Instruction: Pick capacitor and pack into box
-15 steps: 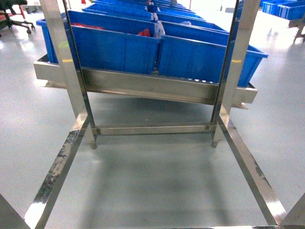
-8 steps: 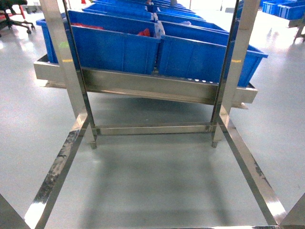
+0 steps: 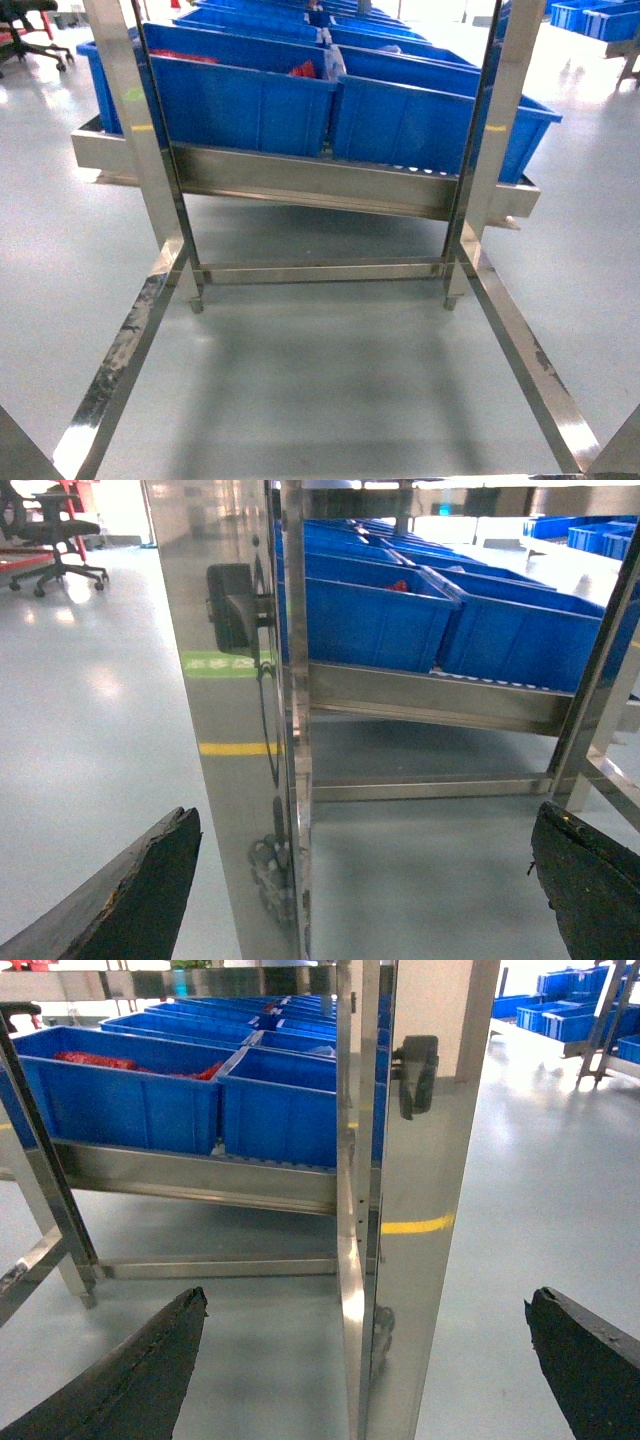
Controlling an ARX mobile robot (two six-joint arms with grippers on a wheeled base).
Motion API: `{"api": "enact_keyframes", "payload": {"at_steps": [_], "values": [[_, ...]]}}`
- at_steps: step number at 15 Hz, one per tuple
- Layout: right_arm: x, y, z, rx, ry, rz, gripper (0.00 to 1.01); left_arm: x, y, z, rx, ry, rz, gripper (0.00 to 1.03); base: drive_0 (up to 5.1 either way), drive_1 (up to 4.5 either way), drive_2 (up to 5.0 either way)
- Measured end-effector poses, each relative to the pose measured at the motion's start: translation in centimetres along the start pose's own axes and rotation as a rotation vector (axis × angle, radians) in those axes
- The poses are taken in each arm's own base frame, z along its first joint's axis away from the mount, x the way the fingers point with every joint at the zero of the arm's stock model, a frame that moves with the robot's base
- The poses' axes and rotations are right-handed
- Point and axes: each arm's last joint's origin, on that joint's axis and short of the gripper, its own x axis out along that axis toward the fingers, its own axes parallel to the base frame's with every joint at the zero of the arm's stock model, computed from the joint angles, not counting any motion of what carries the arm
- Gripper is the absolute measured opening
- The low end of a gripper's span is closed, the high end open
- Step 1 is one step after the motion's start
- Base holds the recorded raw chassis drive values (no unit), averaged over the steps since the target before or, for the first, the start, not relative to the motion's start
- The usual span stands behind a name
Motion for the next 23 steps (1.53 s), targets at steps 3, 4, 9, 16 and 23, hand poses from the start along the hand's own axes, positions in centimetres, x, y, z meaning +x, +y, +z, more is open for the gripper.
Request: {"api": "enact_keyframes", "payload": {"at_steps": [3, 4, 9, 16, 23], "values": [[0.0, 0.0, 0.0, 0.0, 0.0, 0.0, 0.98, 0.0, 0.0, 0.01, 0.0, -0.002, 0.002, 0.98, 0.0, 0.0, 0.0], [0.0, 0.0, 0.0, 0.0, 0.0, 0.0, 0.98, 0.0, 0.0, 0.02, 0.003, -0.002, 0.001, 0.98, 0.0, 0.0, 0.0], [0.0, 0.0, 0.01, 0.0, -0.001, 0.001, 0.98, 0.0, 0.0, 0.03, 0.008, -0.003, 0.0, 0.98, 0.0, 0.0, 0.0], [0.0, 0.0, 0.03, 0.0, -0.003, 0.001, 0.98, 0.0, 0.0, 0.03, 0.008, -0.003, 0.0, 0.98, 0.0, 0.0, 0.0], [0.0, 0.0, 0.03, 0.0, -0.003, 0.001, 0.98, 0.0, 0.0, 0.04, 0.007, -0.004, 0.001, 0.98, 0.0, 0.0, 0.0]]}}
